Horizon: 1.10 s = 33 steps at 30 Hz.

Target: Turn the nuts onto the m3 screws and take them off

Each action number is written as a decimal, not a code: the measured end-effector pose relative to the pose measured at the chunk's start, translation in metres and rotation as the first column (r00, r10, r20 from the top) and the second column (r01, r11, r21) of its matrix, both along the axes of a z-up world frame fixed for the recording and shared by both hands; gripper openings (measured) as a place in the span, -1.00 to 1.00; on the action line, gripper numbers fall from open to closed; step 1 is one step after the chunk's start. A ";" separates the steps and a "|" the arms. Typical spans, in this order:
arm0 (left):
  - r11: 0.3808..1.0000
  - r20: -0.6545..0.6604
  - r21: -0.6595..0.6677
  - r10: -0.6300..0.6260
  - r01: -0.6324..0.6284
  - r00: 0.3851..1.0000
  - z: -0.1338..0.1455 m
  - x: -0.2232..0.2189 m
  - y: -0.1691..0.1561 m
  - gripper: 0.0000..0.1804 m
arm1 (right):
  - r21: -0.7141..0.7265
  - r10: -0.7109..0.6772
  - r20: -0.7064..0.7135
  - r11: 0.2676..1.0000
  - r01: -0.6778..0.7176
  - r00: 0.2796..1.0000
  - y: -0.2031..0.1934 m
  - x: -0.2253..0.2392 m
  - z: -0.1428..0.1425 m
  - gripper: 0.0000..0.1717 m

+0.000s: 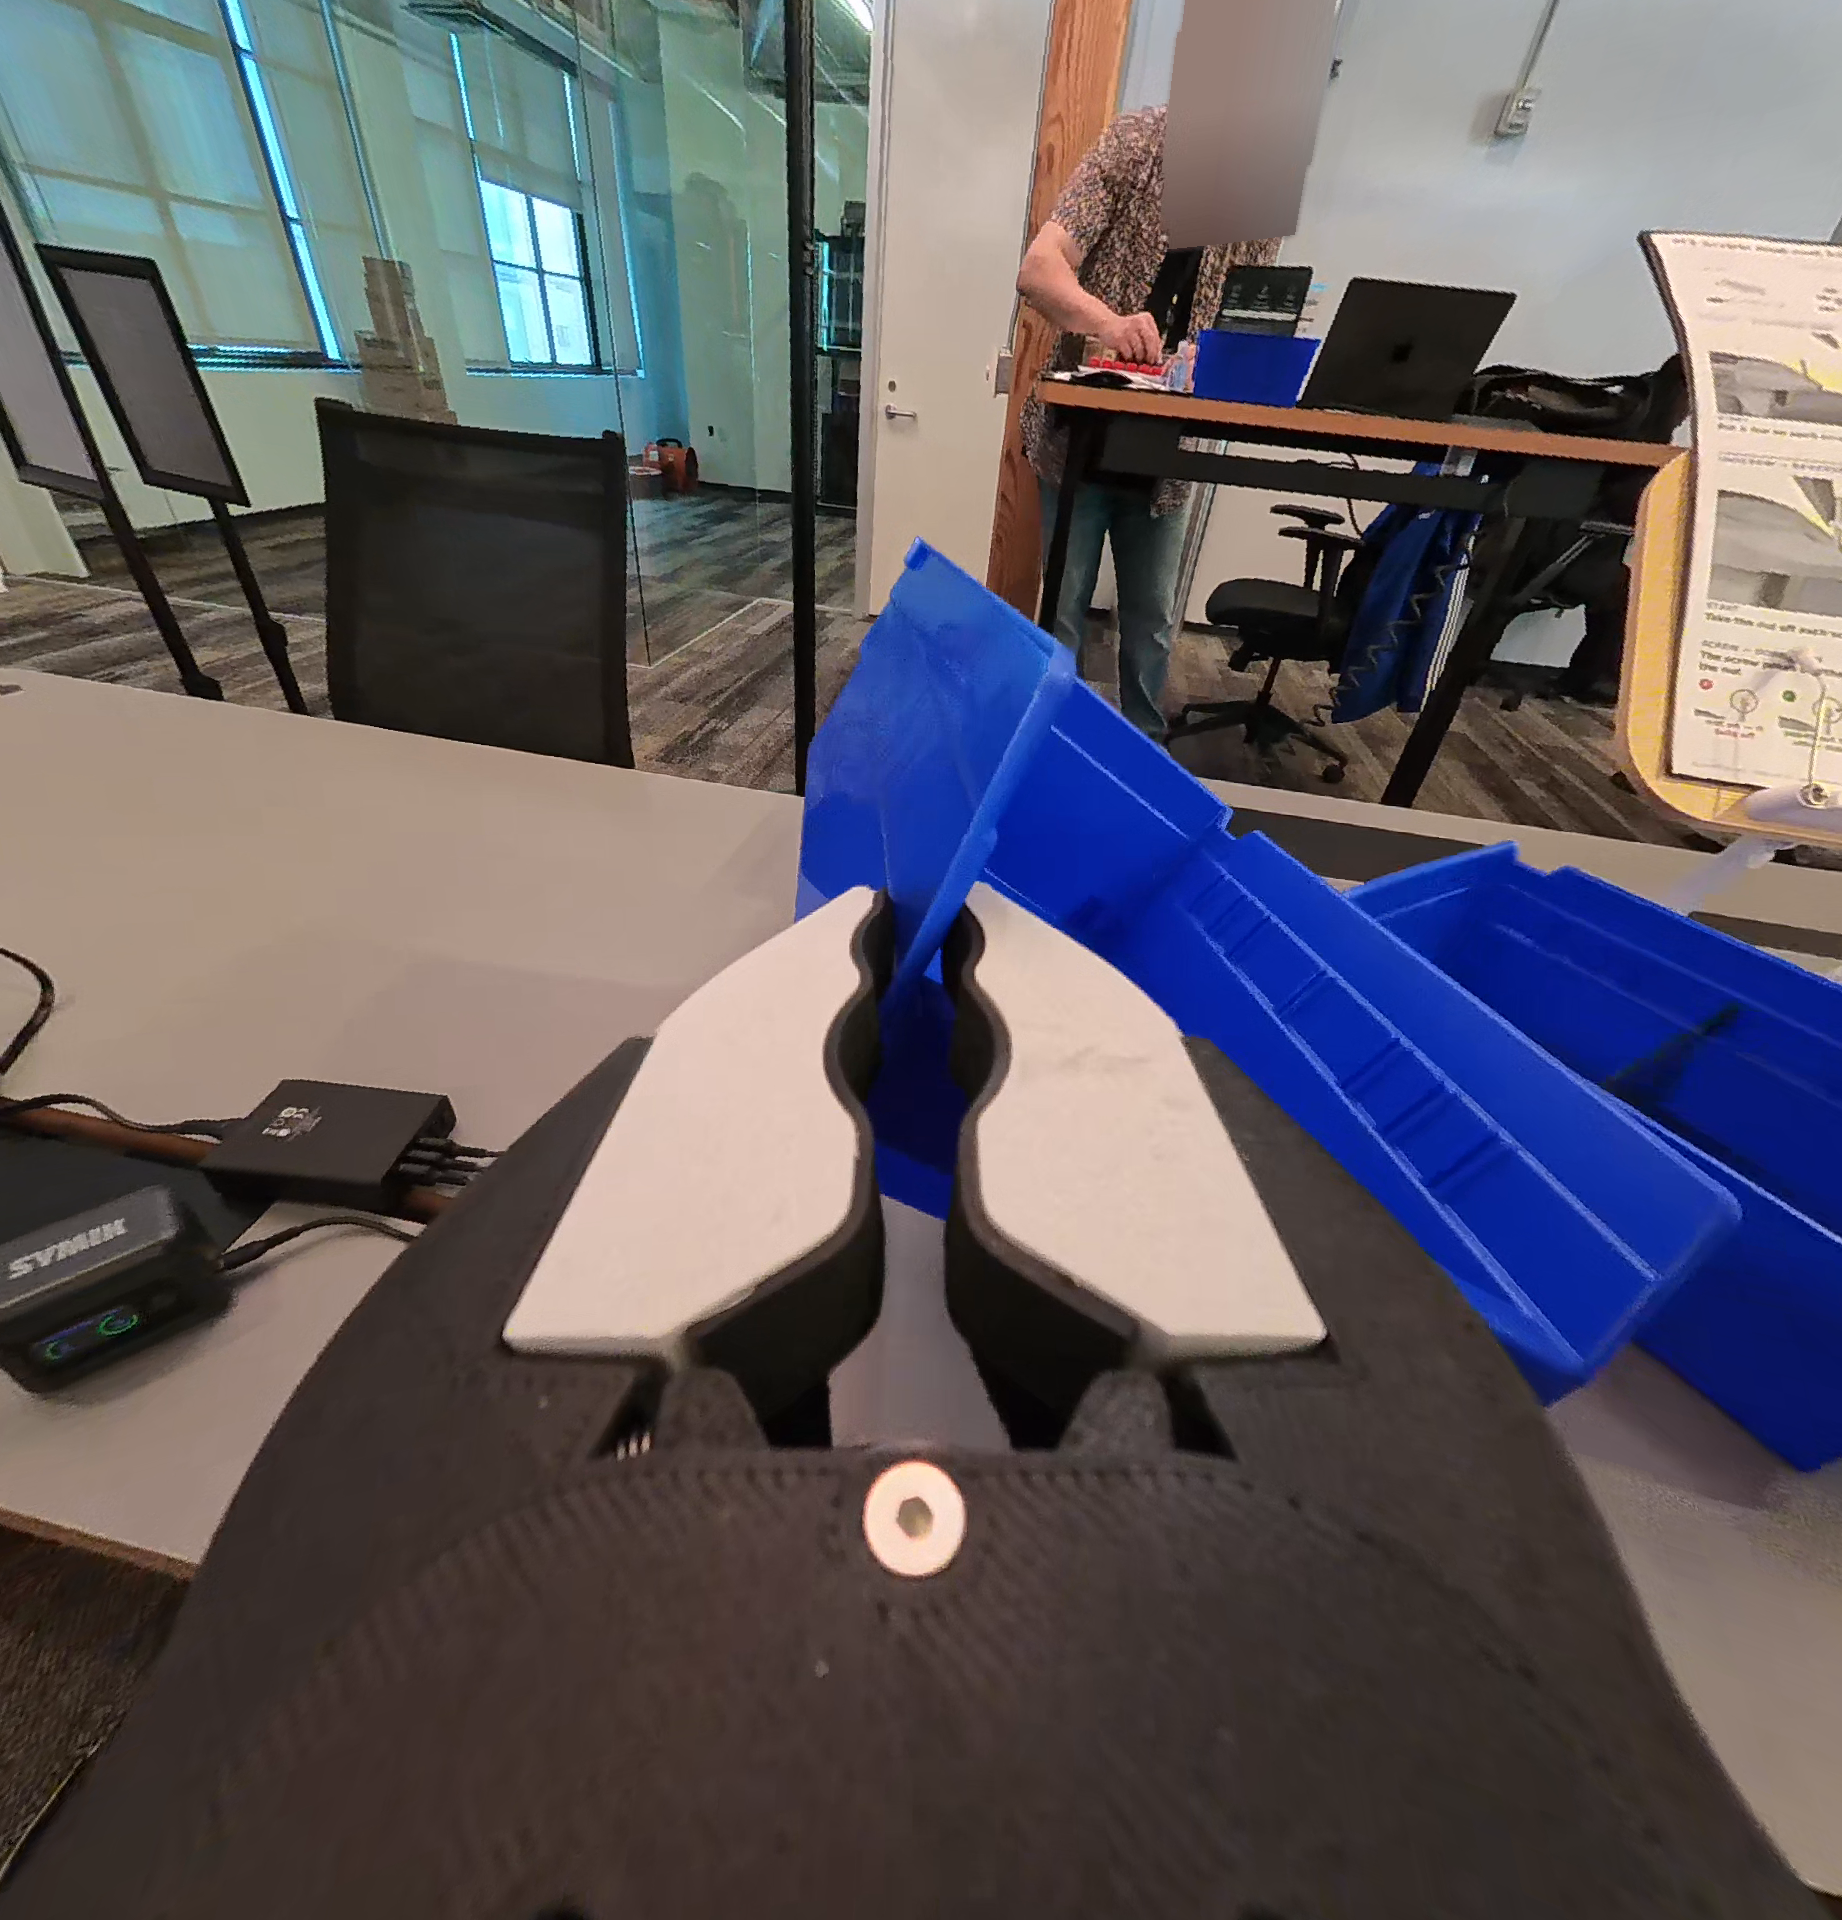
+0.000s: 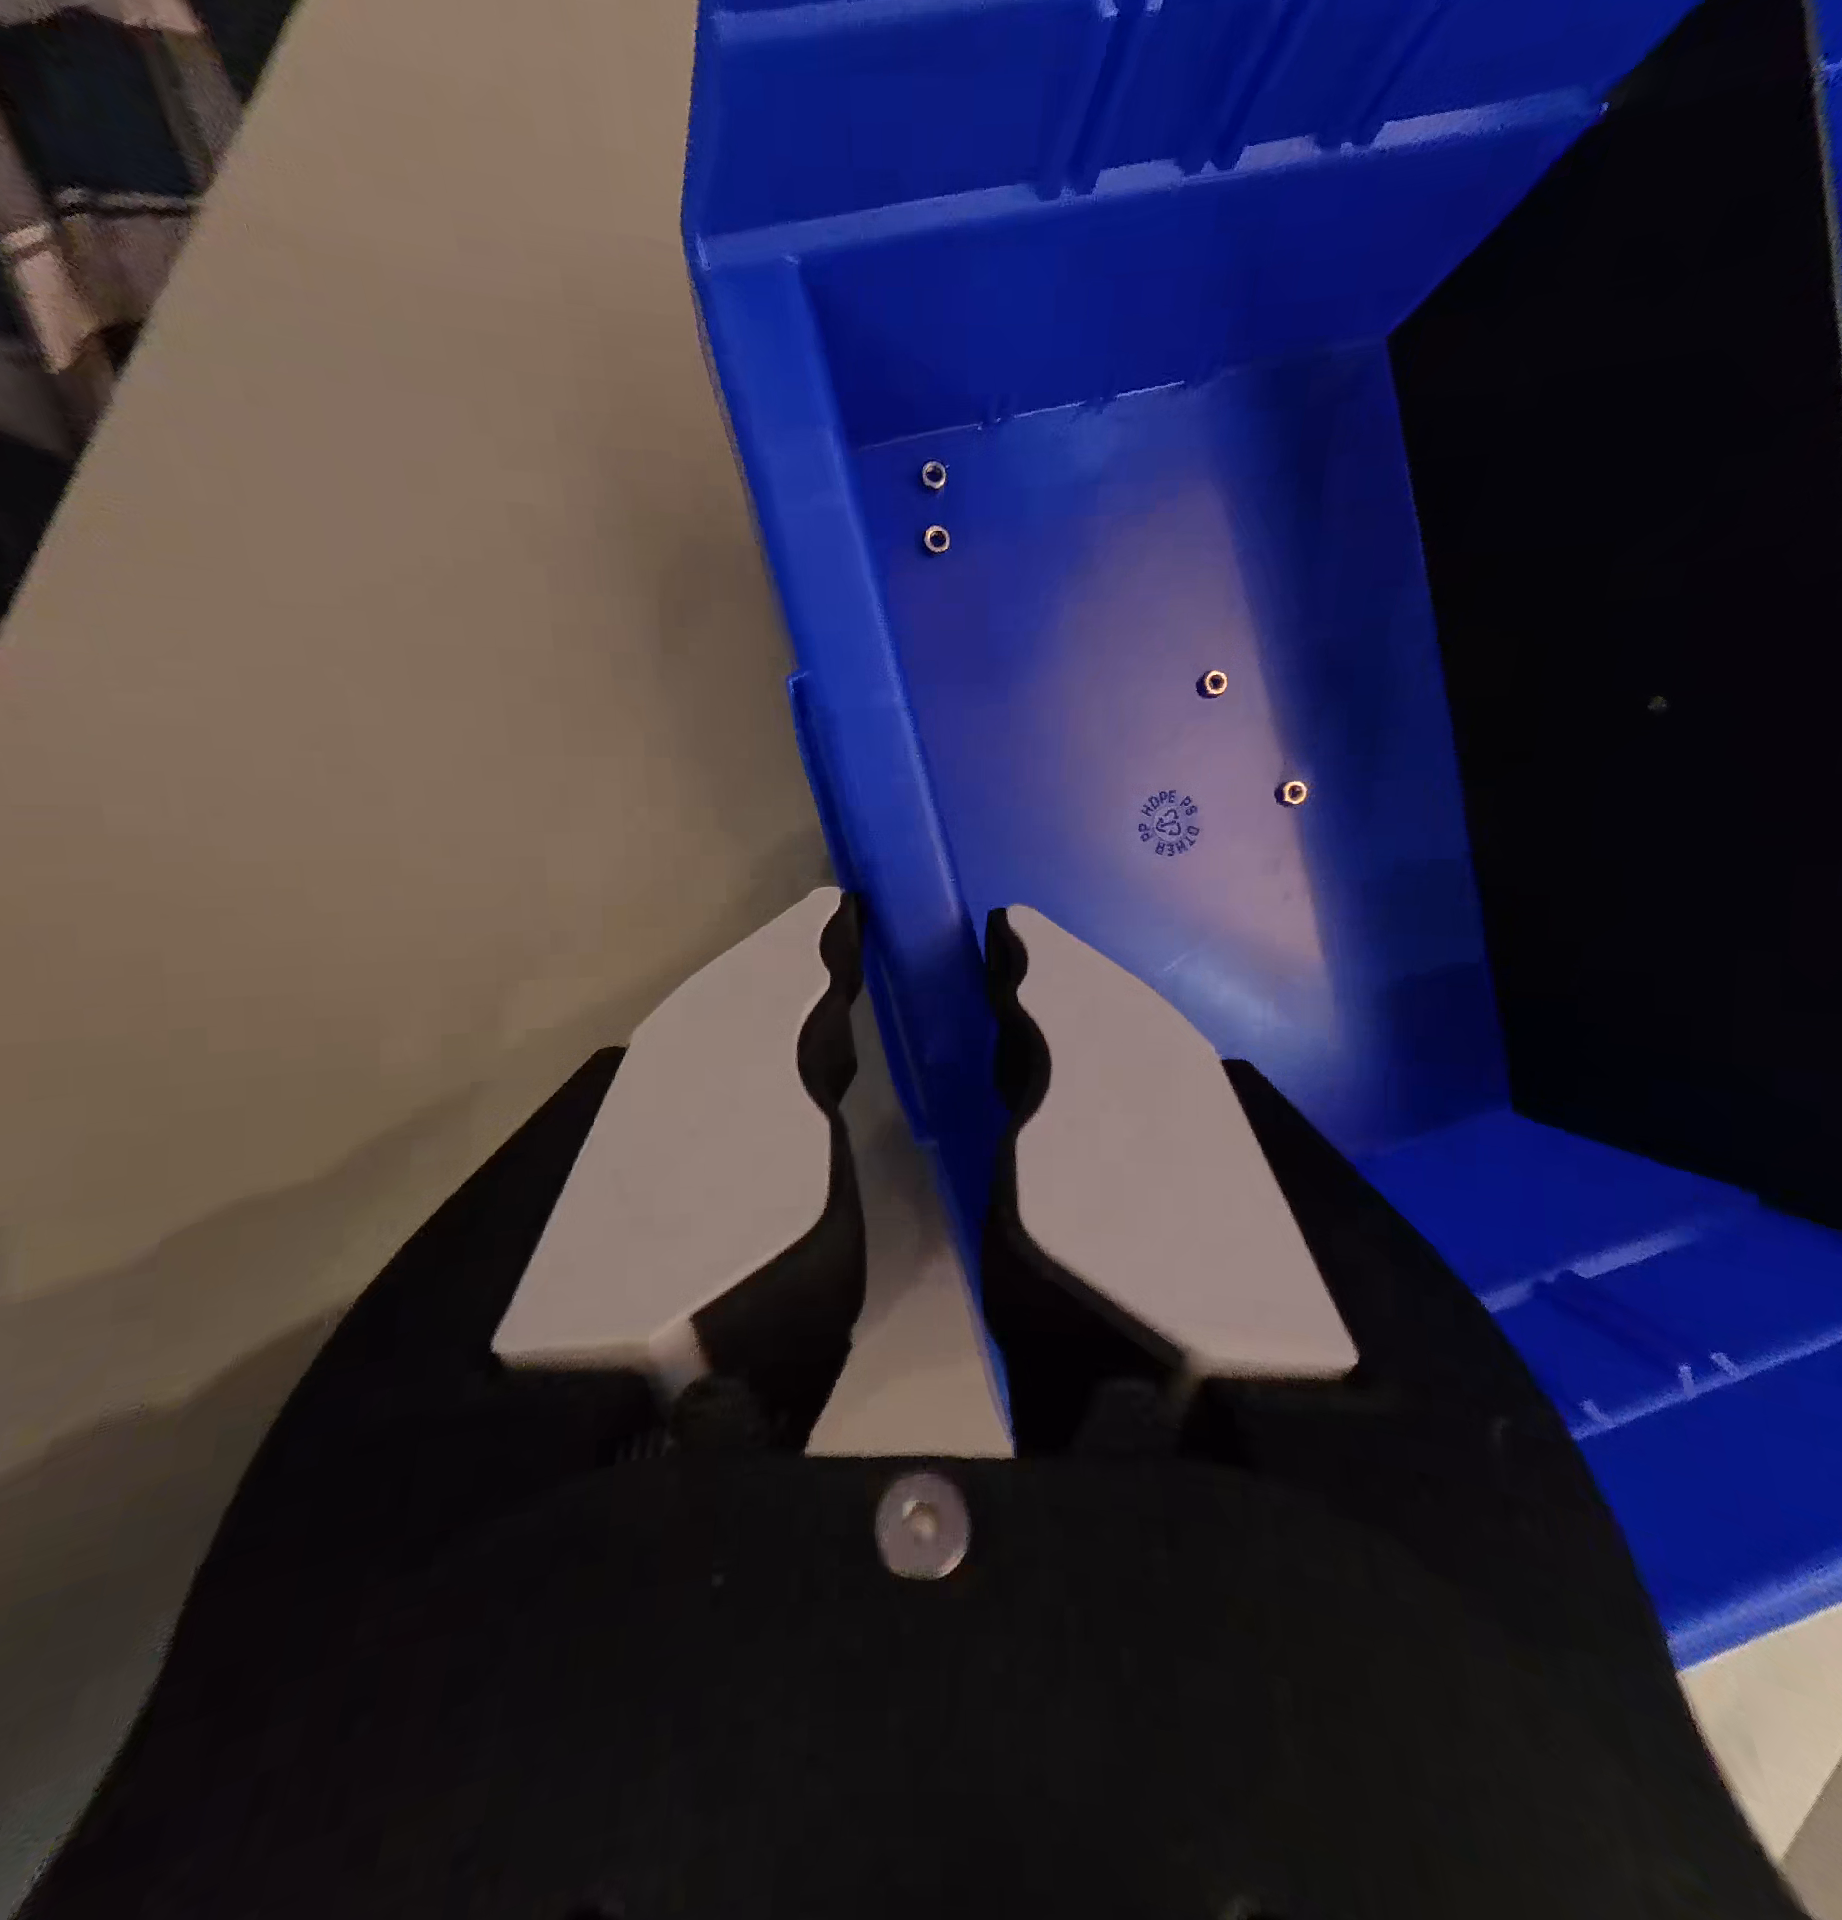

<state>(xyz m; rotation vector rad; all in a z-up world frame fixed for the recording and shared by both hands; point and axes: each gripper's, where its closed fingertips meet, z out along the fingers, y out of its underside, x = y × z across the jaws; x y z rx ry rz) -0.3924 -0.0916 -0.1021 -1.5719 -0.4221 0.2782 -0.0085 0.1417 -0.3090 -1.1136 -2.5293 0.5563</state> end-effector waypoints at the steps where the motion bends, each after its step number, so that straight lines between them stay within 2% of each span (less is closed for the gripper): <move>1: 1.000 -0.001 0.001 0.004 -0.004 1.000 0.000 -0.001 -0.002 -0.91 | -0.005 -0.025 0.006 1.000 0.025 1.000 0.003 -0.012 0.000 -0.72; 10: 0.999 0.015 0.001 0.048 -0.048 0.999 -0.007 -0.020 -0.018 -0.90 | -0.014 -0.256 0.033 0.966 0.256 0.966 0.026 -0.115 -0.001 -0.72; 20: 0.999 0.044 0.001 0.047 -0.047 0.998 -0.017 -0.025 -0.027 -0.89 | -0.011 -0.524 0.021 0.851 0.524 0.851 0.061 -0.212 -0.001 -0.72; 27: 1.000 0.059 0.019 0.022 -0.023 0.998 -0.017 -0.023 -0.034 -0.89 | -0.011 -0.648 0.011 0.761 0.648 0.761 0.084 -0.266 -0.001 -0.73; 33: 0.999 0.053 0.049 0.003 -0.006 0.999 -0.012 -0.020 -0.040 -0.89 | -0.013 -0.681 0.017 0.732 0.681 0.732 0.099 -0.285 -0.002 -0.73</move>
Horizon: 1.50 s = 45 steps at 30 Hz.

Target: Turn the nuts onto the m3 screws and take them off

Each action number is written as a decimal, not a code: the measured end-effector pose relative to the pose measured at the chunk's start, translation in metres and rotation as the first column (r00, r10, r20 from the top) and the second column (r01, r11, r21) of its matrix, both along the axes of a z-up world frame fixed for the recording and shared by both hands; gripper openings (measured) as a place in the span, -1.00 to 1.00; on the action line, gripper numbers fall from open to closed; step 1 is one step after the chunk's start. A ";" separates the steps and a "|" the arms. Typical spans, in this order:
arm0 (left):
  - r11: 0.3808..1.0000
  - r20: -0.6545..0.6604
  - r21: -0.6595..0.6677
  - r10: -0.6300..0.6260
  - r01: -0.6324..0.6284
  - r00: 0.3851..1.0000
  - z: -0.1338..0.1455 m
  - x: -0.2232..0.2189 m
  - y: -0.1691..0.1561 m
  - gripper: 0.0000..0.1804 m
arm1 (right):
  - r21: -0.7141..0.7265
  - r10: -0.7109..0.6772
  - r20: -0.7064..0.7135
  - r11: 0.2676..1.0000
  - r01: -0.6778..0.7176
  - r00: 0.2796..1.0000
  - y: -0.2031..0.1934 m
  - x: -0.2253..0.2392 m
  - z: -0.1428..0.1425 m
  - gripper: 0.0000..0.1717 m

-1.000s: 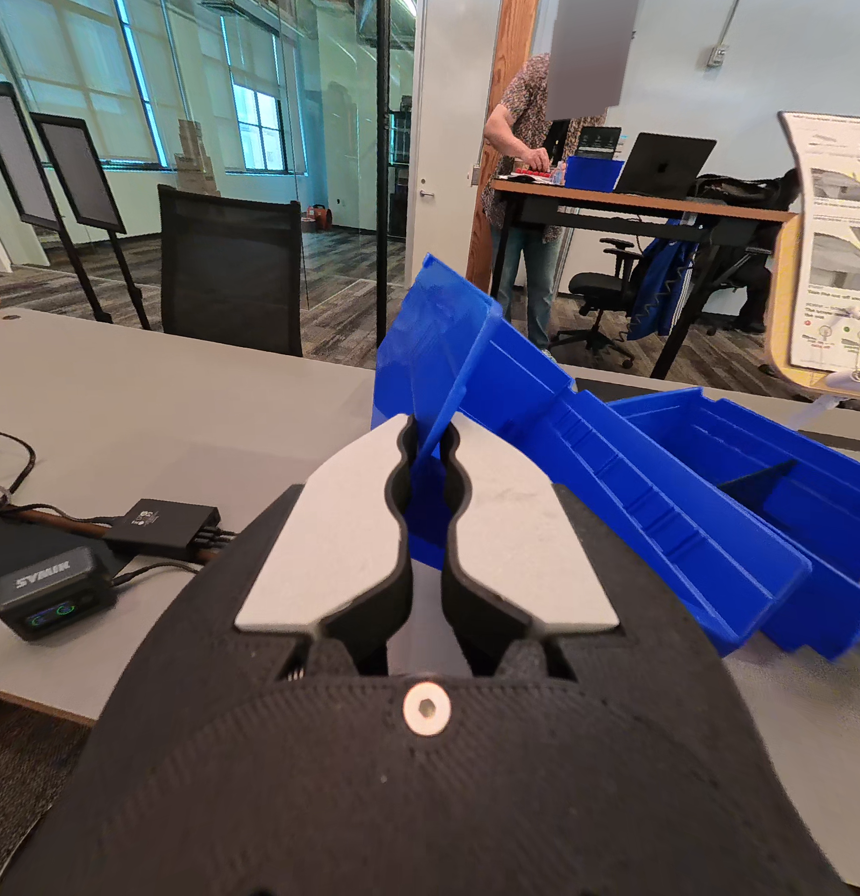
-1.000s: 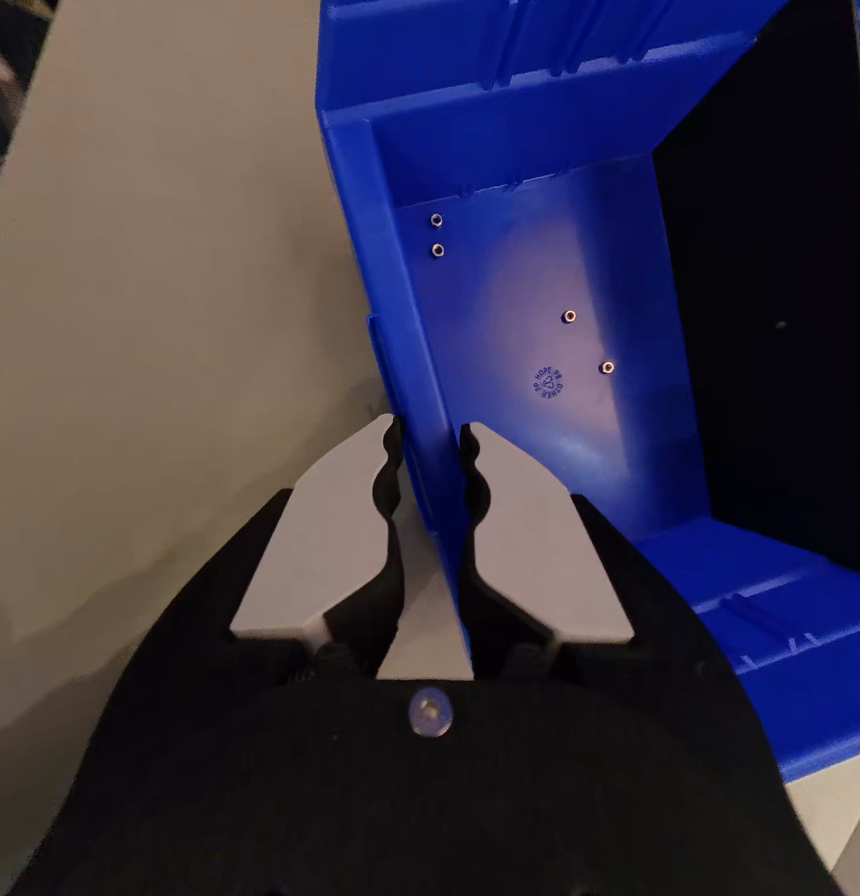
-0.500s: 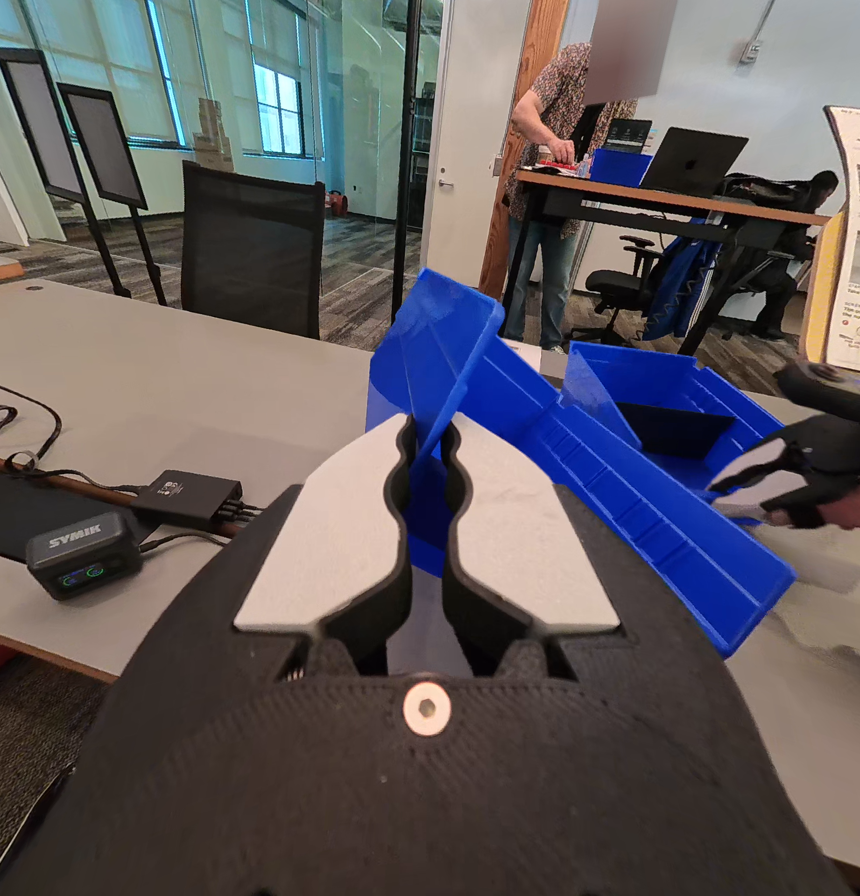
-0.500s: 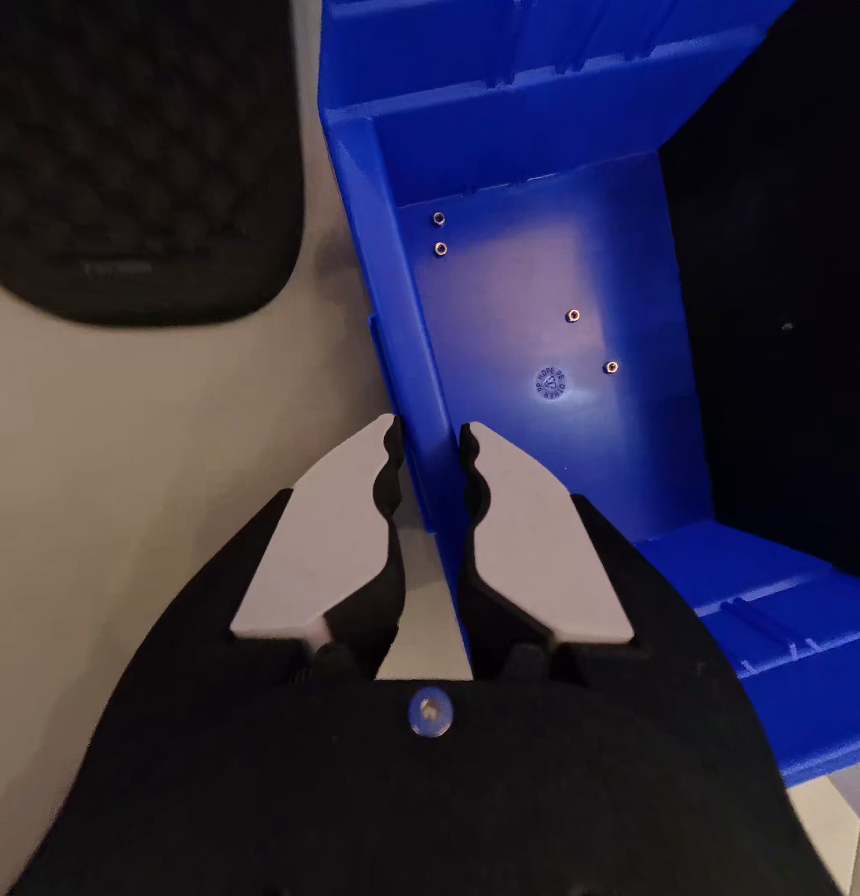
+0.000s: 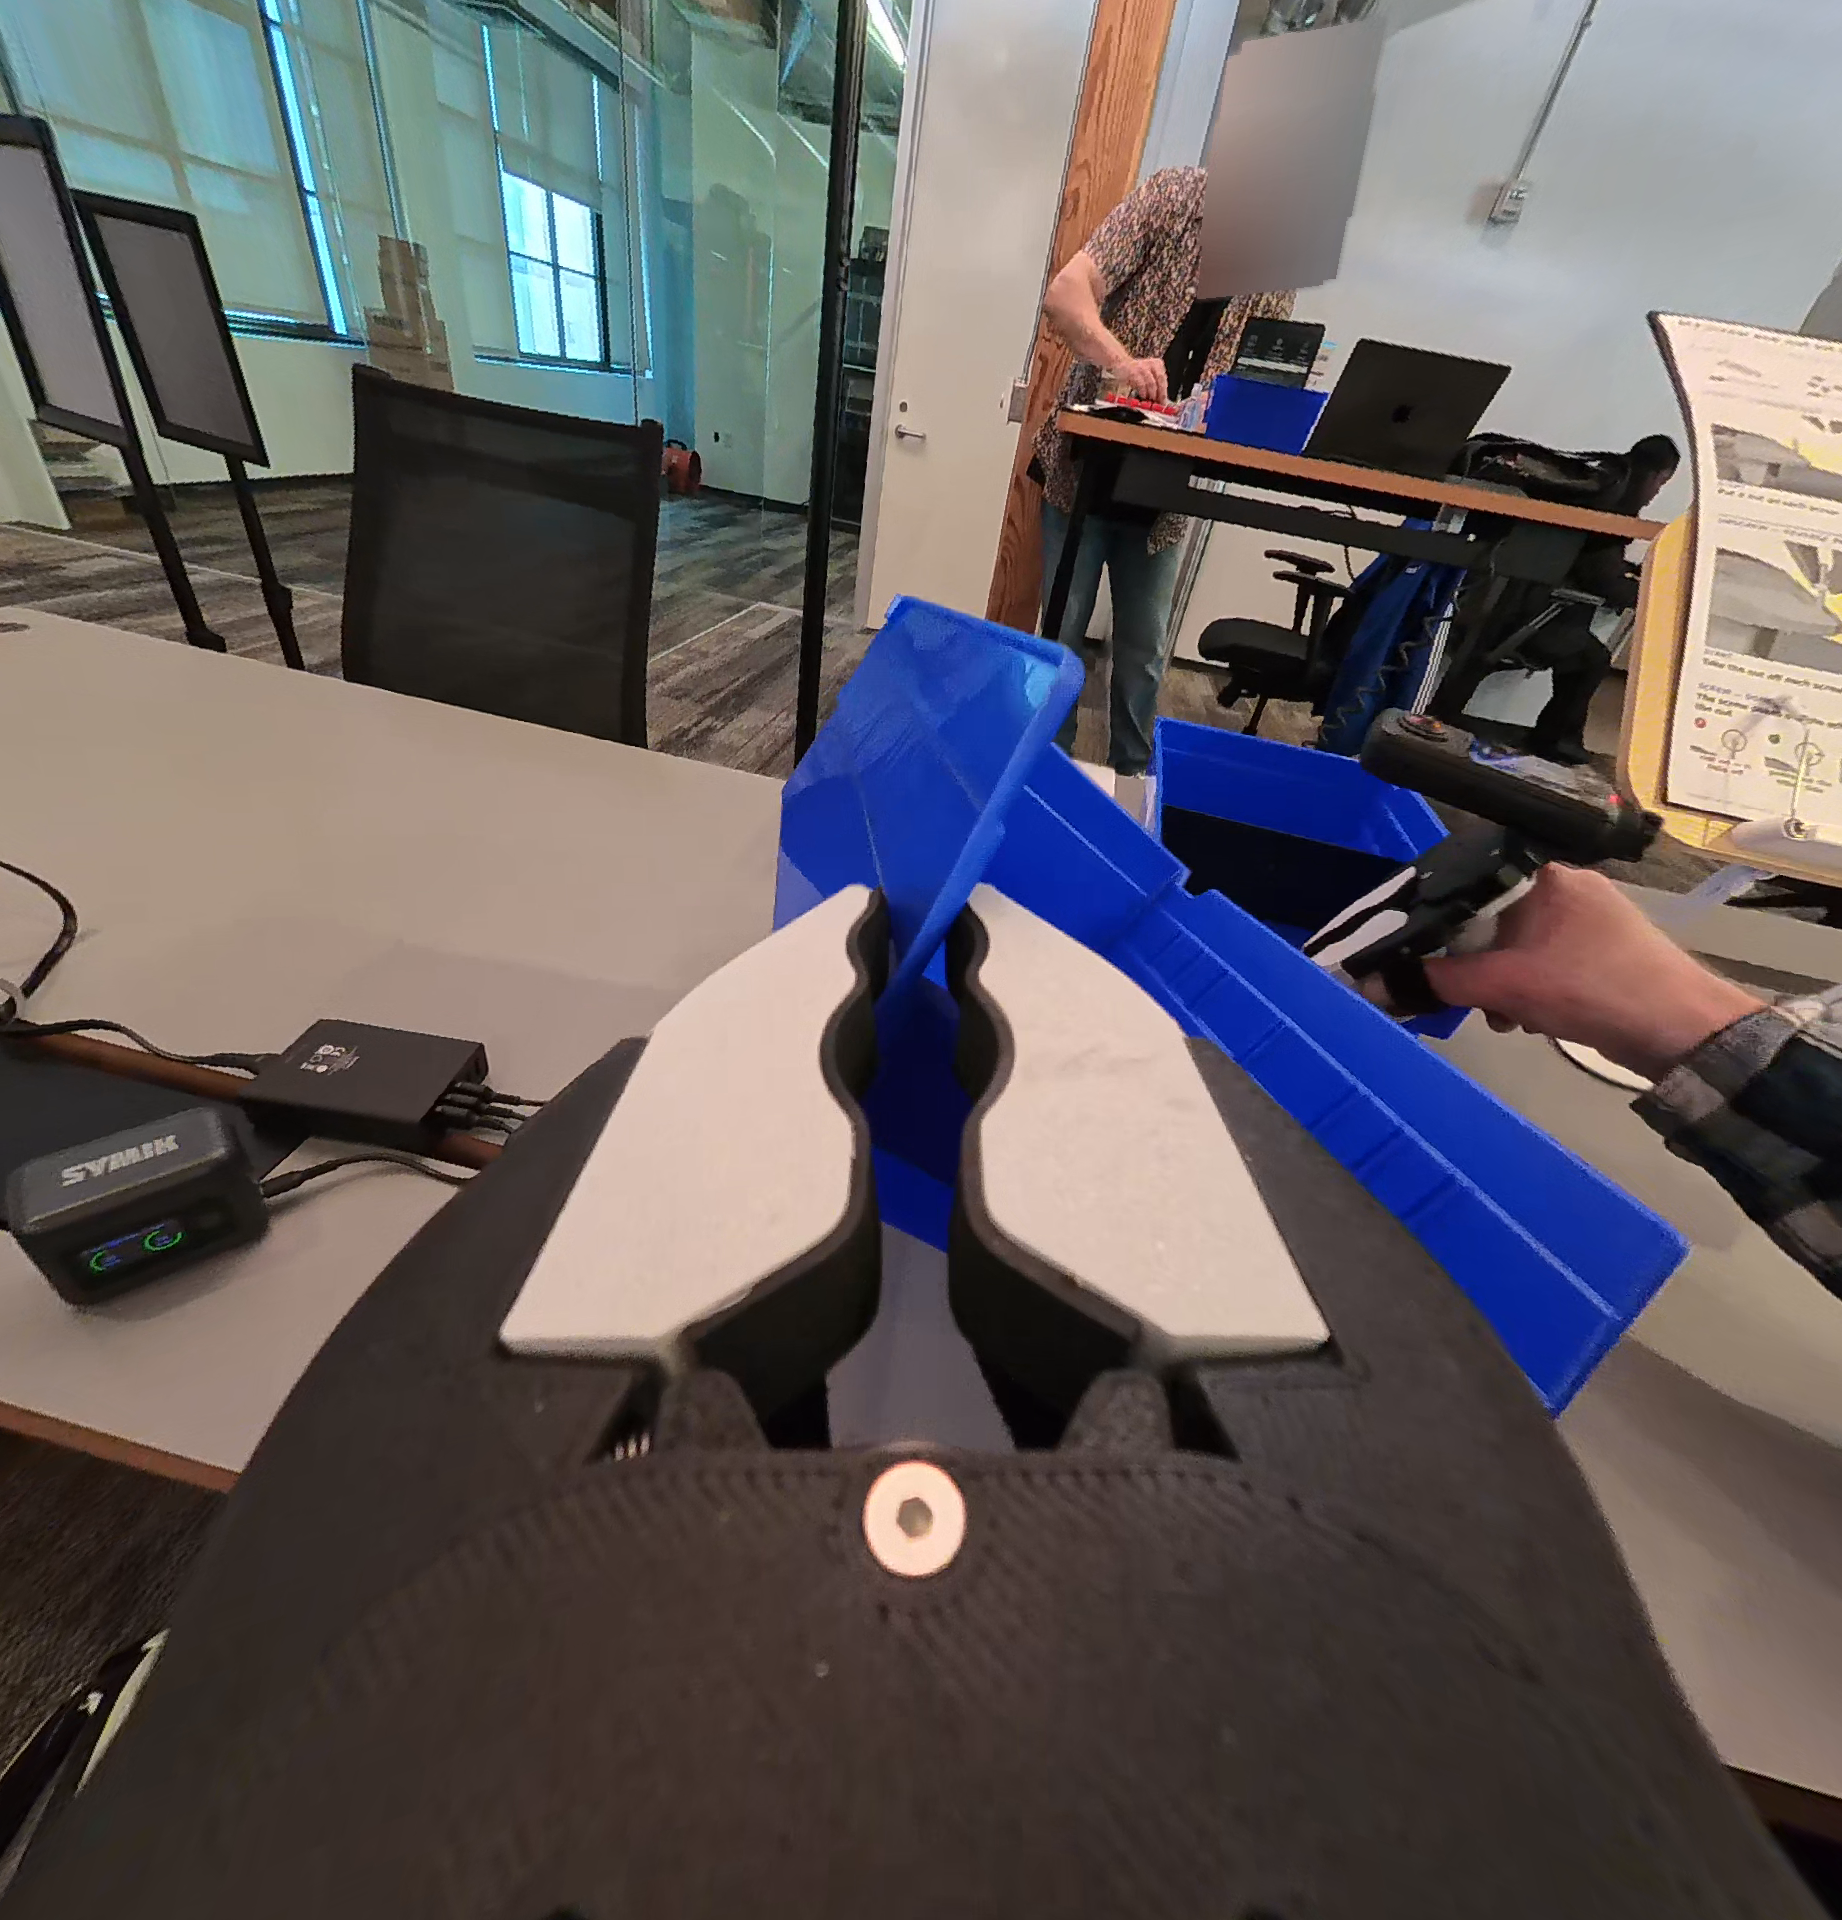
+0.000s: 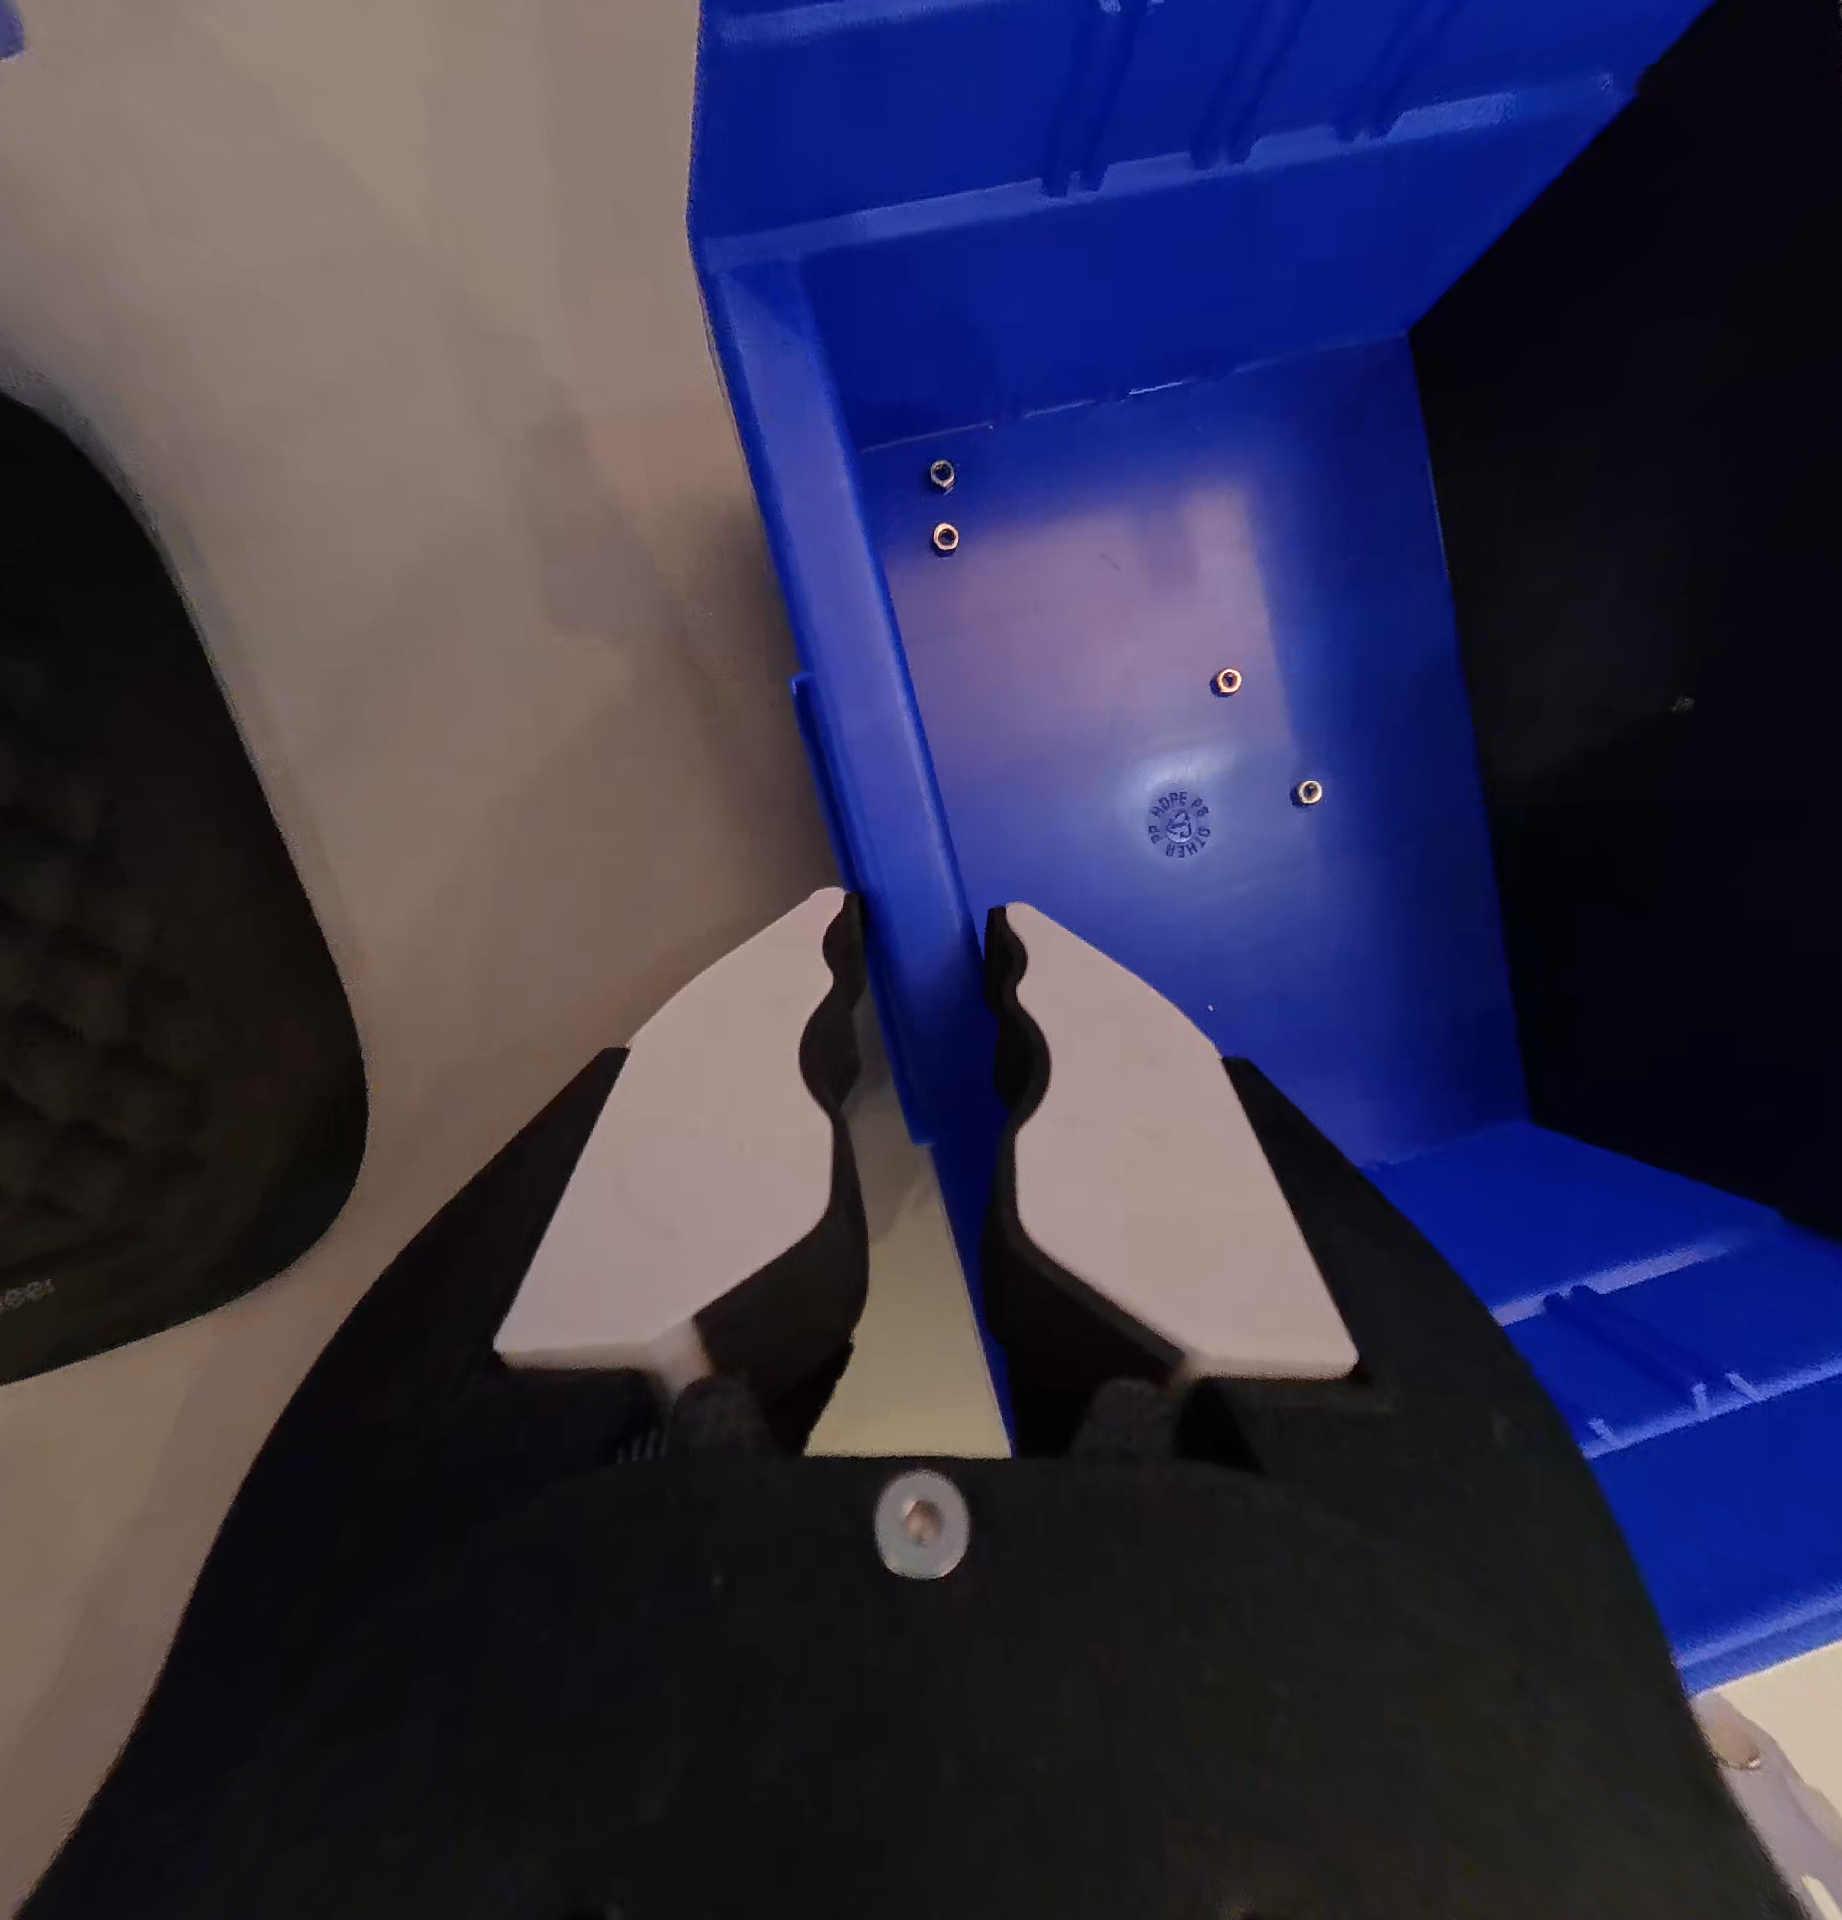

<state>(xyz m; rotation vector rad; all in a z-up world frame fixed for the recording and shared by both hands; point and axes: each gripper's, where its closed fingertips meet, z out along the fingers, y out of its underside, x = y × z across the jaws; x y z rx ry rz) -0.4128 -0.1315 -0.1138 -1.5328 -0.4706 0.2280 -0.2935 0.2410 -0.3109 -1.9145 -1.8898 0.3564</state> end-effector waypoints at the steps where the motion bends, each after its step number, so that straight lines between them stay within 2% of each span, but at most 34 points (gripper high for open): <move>1: 1.000 0.000 0.003 -0.002 0.002 1.000 0.000 0.000 -0.001 -0.89 | 0.000 0.000 -0.001 1.000 0.000 1.000 0.002 -0.001 0.000 -0.72; 6: 0.999 -0.003 0.033 -0.011 0.011 1.000 0.004 0.004 -0.006 -0.89 | 0.017 0.028 -0.029 0.999 -0.028 0.999 0.007 -0.001 0.003 -0.72; 9: 0.998 -0.023 0.051 -0.020 0.021 1.000 0.009 0.010 -0.007 -0.89 | 0.090 0.056 -0.108 0.995 -0.046 0.993 0.003 0.008 0.026 -0.43; 11: 0.997 -0.045 0.070 -0.030 0.033 0.999 0.014 0.017 -0.007 -0.89 | 0.106 0.093 -0.195 0.992 -0.074 0.976 -0.012 0.019 0.051 -0.40; 12: 0.996 -0.059 0.082 -0.036 0.041 0.998 0.017 0.021 -0.008 -0.88 | 0.082 0.105 -0.258 0.993 -0.086 0.961 -0.022 0.027 0.065 -0.37; 14: 0.993 -0.089 0.101 -0.045 0.054 0.995 0.024 0.031 -0.008 -0.88 | -0.094 0.090 -0.407 0.986 -0.140 0.909 -0.054 0.048 0.091 -0.35; 15: 0.992 -0.107 0.112 -0.051 0.063 0.993 0.028 0.037 -0.007 -0.88 | -0.214 0.053 -0.486 0.961 -0.177 0.872 -0.071 0.059 0.105 -0.34; 17: 0.989 -0.154 0.125 -0.059 0.079 0.986 0.036 0.053 -0.004 -0.88 | -0.423 -0.058 -0.622 0.864 -0.273 0.781 -0.105 0.086 0.132 -0.28; 19: 0.986 -0.212 0.132 -0.068 0.098 0.975 0.045 0.072 0.002 -0.88 | -0.562 -0.168 -0.663 0.756 -0.336 0.730 -0.136 0.109 0.142 -0.21; 23: 0.981 -0.306 0.126 -0.100 0.145 0.947 0.059 0.116 0.019 -0.88 | -0.728 -0.292 -0.630 0.546 -0.416 0.719 -0.193 0.137 0.133 -0.07; 27: 0.971 -0.400 0.060 -0.190 0.233 0.897 0.067 0.171 0.046 -0.89 | -0.797 -0.415 -0.597 0.403 -0.449 0.687 -0.209 0.157 0.142 0.03; 31: 0.949 -0.513 0.020 -0.261 0.316 0.818 0.078 0.230 0.070 -0.88 | -0.795 -0.475 -0.604 0.424 -0.434 0.640 -0.201 0.181 0.144 -0.16; 33: 0.934 -0.558 0.024 -0.283 0.356 0.780 0.086 0.255 0.075 -0.88 | -0.799 -0.516 -0.601 0.422 -0.429 0.610 -0.188 0.198 0.142 -0.48; 34: 0.929 -0.591 0.020 -0.288 0.370 0.753 0.089 0.267 0.078 -0.88 | -0.801 -0.532 -0.598 0.414 -0.432 0.600 -0.184 0.206 0.143 -0.56; 38: 0.889 -0.651 0.069 -0.303 0.452 0.696 0.101 0.317 0.091 -0.86 | -0.758 -0.537 -0.646 0.538 -0.369 0.543 -0.163 0.245 0.151 -0.75; 42: 0.811 -0.650 0.151 -0.350 0.566 0.674 0.105 0.365 0.110 -0.82 | -0.667 -0.521 -0.714 0.709 -0.229 0.469 -0.128 0.304 0.173 -0.88; 45: 0.726 -0.614 0.196 -0.434 0.660 0.660 0.101 0.409 0.134 -0.80 | -0.594 -0.511 -0.748 0.800 -0.082 0.424 -0.095 0.366 0.192 -0.91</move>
